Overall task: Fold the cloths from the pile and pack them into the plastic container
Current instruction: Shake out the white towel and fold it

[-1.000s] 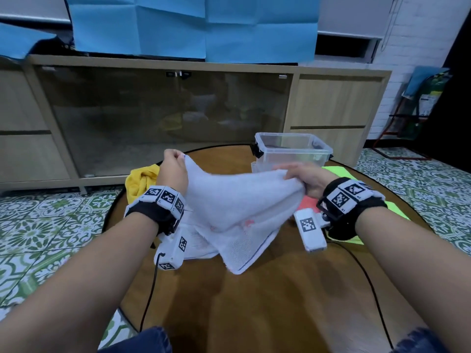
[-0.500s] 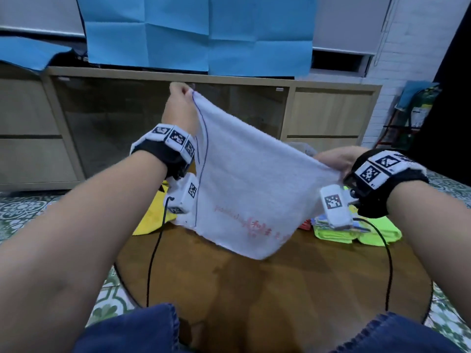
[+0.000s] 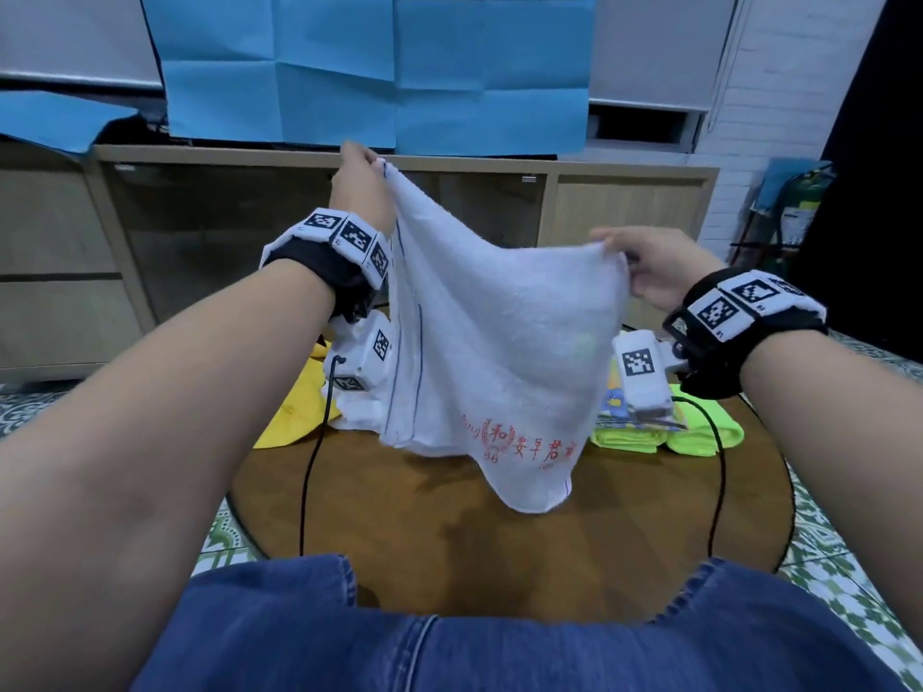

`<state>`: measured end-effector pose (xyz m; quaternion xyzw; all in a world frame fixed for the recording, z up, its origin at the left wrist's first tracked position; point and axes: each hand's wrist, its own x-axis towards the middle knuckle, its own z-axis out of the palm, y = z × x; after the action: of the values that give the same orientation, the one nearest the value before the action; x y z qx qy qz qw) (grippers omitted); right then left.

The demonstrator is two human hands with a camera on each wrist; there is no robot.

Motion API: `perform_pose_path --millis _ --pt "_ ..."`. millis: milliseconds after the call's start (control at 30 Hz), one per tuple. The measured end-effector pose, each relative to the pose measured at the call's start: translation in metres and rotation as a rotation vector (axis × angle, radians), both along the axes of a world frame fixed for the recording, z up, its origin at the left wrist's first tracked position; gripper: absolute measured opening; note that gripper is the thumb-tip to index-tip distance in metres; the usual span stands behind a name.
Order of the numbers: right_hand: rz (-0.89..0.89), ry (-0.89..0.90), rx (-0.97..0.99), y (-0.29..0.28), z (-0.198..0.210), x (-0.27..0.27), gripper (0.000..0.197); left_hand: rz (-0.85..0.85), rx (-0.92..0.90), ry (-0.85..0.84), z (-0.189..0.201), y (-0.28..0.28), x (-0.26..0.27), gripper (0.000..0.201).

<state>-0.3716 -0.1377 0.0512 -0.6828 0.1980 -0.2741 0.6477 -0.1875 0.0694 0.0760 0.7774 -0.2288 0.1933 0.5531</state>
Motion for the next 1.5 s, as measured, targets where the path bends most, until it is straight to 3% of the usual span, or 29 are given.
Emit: perform_pose_path --millis 100,167,267,367,467,600,667,833,933,1067,1200,1300,1500 --pt "-0.129 -0.250 0.133 -0.015 0.003 -0.001 0.012 -0.004 -0.039 0.014 0.004 0.002 -0.003 0.006" --pt "-0.164 -0.255 0.062 -0.022 0.008 -0.002 0.017 -0.026 -0.083 0.036 0.006 0.002 -0.001 0.015" --pt "-0.123 -0.261 0.002 -0.031 0.016 0.000 0.028 -0.099 -0.192 0.087 0.008 0.001 0.001 0.012" --pt "-0.064 -0.093 -0.260 -0.022 0.026 0.002 0.041 -0.120 -0.256 0.149 0.005 0.001 0.001 0.016" --pt "-0.265 0.067 -0.631 -0.014 0.035 0.007 0.027 -0.120 -0.304 0.159 -0.001 0.002 0.006 0.009" --pt "-0.321 0.105 -0.669 -0.013 0.045 0.016 0.029 -0.125 -0.243 0.072 -0.008 0.010 0.014 0.020" --pt "-0.305 0.138 -0.708 -0.011 0.048 0.020 0.019 -0.153 -0.191 0.052 -0.010 0.015 0.018 0.031" --pt "-0.233 0.304 -0.918 -0.020 0.047 0.035 0.041 -0.126 -0.081 0.008 -0.023 0.022 0.035 0.042" --pt "-0.347 0.334 -1.027 -0.029 0.042 0.046 0.029 -0.030 0.084 -0.086 -0.031 0.023 0.047 0.040" --pt "-0.468 0.218 -0.986 -0.041 0.039 0.056 0.020 0.046 0.143 -0.145 -0.032 0.026 0.062 0.035" --pt "-0.305 0.189 -0.818 -0.038 0.036 0.058 0.006 0.050 0.192 -0.213 -0.026 0.027 0.065 0.033" --pt "-0.282 0.181 -0.773 -0.037 0.033 0.058 0.024 0.033 0.181 -0.194 -0.022 0.025 0.059 0.034" --pt "-0.279 0.109 -0.760 -0.033 0.029 0.046 0.026 0.038 0.293 -0.128 -0.007 0.020 0.052 0.041"
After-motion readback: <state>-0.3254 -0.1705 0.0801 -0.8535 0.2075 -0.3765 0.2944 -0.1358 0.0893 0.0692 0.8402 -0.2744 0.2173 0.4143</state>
